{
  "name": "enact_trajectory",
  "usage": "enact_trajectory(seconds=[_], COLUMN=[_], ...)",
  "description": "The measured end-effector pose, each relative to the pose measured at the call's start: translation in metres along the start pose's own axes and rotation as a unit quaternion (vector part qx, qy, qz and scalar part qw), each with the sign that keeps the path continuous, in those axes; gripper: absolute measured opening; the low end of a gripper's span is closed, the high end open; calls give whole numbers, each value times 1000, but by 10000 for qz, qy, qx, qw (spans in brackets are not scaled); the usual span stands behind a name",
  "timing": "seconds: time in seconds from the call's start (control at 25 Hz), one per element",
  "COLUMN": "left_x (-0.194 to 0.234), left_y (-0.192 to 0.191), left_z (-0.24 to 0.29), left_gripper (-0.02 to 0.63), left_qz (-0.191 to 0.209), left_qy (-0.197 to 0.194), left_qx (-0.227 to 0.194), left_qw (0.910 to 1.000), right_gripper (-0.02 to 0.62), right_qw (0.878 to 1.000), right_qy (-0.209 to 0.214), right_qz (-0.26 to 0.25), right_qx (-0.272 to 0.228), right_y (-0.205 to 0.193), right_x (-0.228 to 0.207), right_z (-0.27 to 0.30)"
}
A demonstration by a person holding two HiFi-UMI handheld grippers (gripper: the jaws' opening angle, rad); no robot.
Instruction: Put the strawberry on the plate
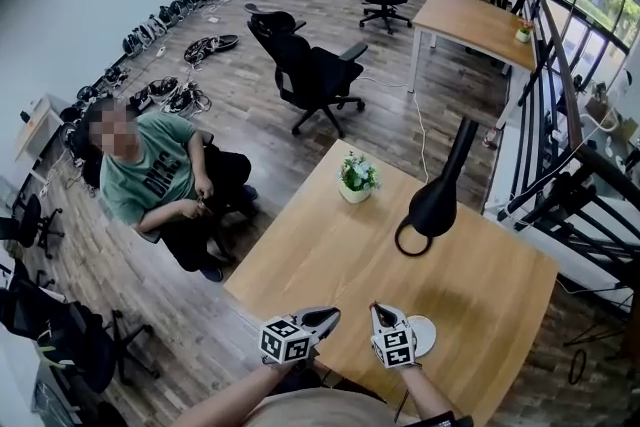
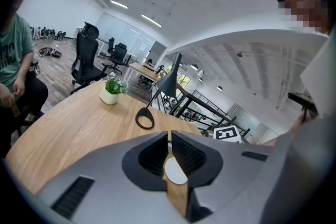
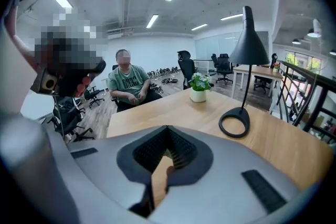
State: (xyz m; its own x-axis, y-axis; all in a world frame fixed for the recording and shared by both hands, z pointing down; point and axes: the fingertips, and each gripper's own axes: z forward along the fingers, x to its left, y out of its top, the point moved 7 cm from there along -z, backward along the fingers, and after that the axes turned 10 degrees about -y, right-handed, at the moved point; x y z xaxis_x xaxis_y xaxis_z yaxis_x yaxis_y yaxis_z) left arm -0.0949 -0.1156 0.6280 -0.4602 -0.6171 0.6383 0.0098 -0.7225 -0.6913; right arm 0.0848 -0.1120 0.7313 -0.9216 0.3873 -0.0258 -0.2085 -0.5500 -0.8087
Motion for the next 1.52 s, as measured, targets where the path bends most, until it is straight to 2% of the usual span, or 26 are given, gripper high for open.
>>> enact_trajectory(seconds=[0.48, 0.76, 1.0, 1.52], left_x=[-10, -21, -33, -63], left_y=[2, -1, -8, -24], left_z=[8, 21, 39, 92], left_gripper=[5, 5, 5, 5], left_qz=[72, 110, 172, 305], left_qy=[-31, -113, -238, -612], left_qx=[-120, -147, -38, 343], left_qw=[9999, 9998, 9996, 9971], right_gripper=[3, 3, 3, 3], right_qw=[9981, 9961, 9946, 9923], right_qy=[4, -18, -103, -532], right_qz=[179, 226, 281, 492], right_qx=[-586, -858, -991, -1007], right_y=[47, 59, 57, 27], right_x=[-8, -22, -34, -72], right_z=[-64, -102, -129, -178])
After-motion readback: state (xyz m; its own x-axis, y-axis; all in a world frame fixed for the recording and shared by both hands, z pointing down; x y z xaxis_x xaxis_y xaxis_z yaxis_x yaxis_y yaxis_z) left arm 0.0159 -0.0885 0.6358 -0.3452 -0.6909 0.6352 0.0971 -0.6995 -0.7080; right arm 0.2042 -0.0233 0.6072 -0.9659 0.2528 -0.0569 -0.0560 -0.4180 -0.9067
